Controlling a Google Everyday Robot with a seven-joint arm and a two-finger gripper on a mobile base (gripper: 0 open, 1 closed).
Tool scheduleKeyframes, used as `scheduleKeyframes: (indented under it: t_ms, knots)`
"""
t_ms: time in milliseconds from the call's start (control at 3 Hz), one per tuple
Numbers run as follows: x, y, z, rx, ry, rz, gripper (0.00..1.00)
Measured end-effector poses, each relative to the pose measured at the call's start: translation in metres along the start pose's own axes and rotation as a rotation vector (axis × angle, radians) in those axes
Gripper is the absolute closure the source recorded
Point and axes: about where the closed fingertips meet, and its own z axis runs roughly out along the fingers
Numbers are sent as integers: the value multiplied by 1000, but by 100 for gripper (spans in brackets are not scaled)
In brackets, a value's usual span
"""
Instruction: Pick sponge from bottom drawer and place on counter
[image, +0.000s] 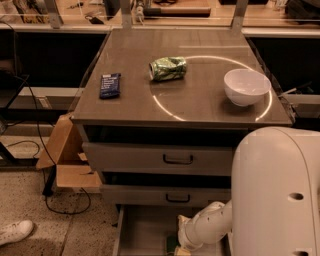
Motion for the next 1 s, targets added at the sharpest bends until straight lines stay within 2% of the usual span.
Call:
scheduleKeyframes:
  t_ms: [333,667,1000]
  knots:
    - [1,-5,1,8,-1,3,0]
    - [14,-34,20,61,-29,27,0]
    - [14,-35,22,61,-31,29,0]
